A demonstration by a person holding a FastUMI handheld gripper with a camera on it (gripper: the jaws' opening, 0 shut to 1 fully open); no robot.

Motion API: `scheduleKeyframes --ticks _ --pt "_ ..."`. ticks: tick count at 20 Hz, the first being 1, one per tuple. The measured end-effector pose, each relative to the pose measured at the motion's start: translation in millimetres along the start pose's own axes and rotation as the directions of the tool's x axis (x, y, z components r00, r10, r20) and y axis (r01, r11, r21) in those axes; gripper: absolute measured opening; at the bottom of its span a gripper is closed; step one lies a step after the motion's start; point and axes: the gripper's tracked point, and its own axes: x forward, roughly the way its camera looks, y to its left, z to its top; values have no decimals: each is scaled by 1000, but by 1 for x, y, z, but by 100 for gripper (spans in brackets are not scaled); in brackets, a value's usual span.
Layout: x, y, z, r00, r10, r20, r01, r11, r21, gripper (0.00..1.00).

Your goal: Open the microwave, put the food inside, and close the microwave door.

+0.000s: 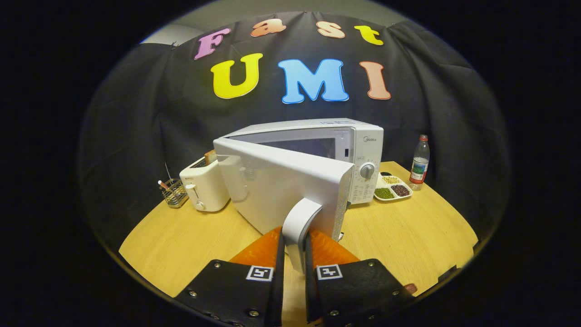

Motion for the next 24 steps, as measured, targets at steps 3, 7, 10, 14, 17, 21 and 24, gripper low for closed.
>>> scheduleKeyframes --ticks 3,7,10,14,17,21,24 --pt "-16 32 -10 1000 21 3 -21 1000 22 21" --pt "-35 75 -24 998 57 -11 -57 998 15 21" --pt "-46 109 -38 994 101 -37 -101 995 6 21" --pt "-58 151 -48 986 155 -57 -158 986 -54 21" --pt "-60 166 -52 985 163 -54 -168 980 -105 21" --pt "-65 176 -54 981 184 -57 -190 974 -121 21" --pt "-84 202 -59 924 370 -95 -375 925 -52 21"
